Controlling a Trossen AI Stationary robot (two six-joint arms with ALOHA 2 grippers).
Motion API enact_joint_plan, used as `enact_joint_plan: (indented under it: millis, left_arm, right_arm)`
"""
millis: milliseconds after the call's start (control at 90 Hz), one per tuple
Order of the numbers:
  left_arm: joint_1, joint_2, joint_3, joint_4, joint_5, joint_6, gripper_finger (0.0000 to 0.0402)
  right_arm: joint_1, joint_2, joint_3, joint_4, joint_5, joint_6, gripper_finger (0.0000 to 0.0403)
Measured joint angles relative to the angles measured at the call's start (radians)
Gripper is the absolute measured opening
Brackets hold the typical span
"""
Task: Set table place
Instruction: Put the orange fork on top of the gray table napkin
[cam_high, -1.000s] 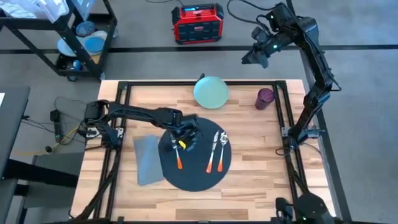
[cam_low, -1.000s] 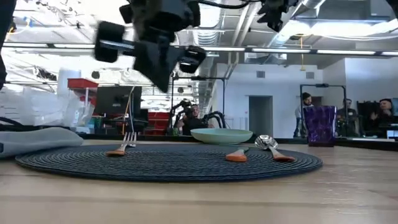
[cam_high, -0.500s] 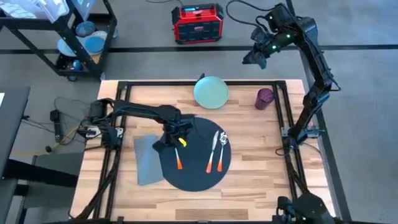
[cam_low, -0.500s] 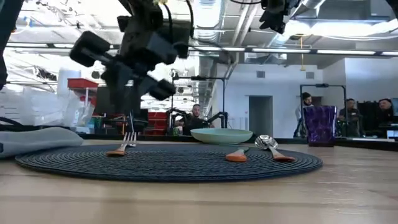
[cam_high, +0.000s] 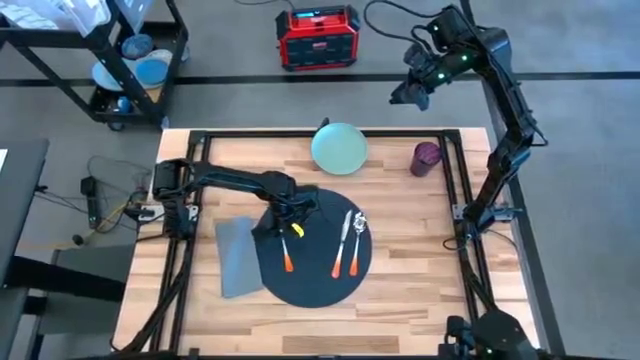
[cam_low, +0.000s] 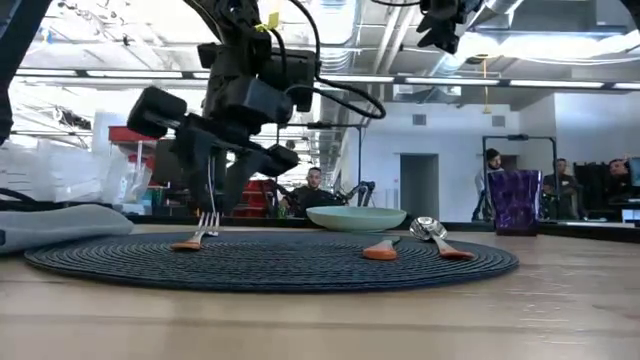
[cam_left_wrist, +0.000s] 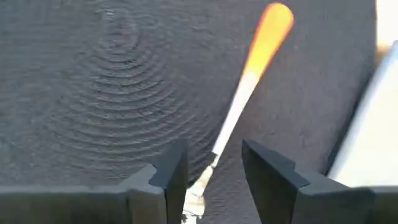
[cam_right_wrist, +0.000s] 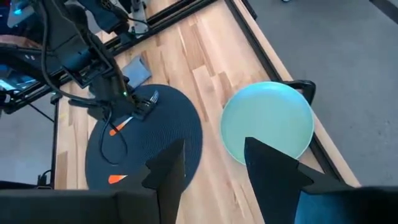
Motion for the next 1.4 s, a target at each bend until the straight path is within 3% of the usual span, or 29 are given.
enact_joint_plan:
  millis: [433, 589, 744, 944, 1022, 1111, 1222, 1400]
  left_arm:
    - [-0.012, 0.0, 0.0, 0.026, -0.027, 0.026, 0.0048]
    - [-0.015, -0.022, -0.023, 0.046, 0.08, -0.002, 0.0019]
    - [-0.014, -0.128, -0.129, 0.164, 0.084, -0.044, 0.0002]
    - [-0.015, -0.386, -0.428, 0.618, 0.064, -0.167, 0.0]
    - [-0.042, -0.443, -0.532, 0.695, -0.016, -0.131, 0.0]
    - [-0.085, -0.47, -0.57, 0.653, -0.087, -0.028, 0.0]
    - [-0.099, -0.475, -0.547, 0.517, -0.089, 0.028, 0.0]
    - [-0.041, -0.469, -0.475, 0.434, -0.074, 0.053, 0.0]
  right_arm:
    - [0.0, 0.0, 0.0, 0.0, 0.0, 0.001, 0.0156]
    - [-0.006, 0.0, 0.0, 0.0, 0.0, 0.004, 0.0156]
    - [-0.007, 0.0, 0.0, 0.0, 0.0, 0.039, 0.0156]
    - [-0.007, 0.0, 0.0, 0.0, 0.0, 0.06, 0.0156]
    - [-0.006, 0.0, 0.0, 0.0, 0.0, 0.077, 0.0156]
    - [-0.006, 0.0, 0.0, 0.001, 0.0, 0.079, 0.0156]
    - [-0.006, 0.0, 0.0, 0.001, -0.011, 0.082, 0.0156]
    - [-0.003, -0.001, 0.0, 0.0, -0.062, 0.08, 0.0156]
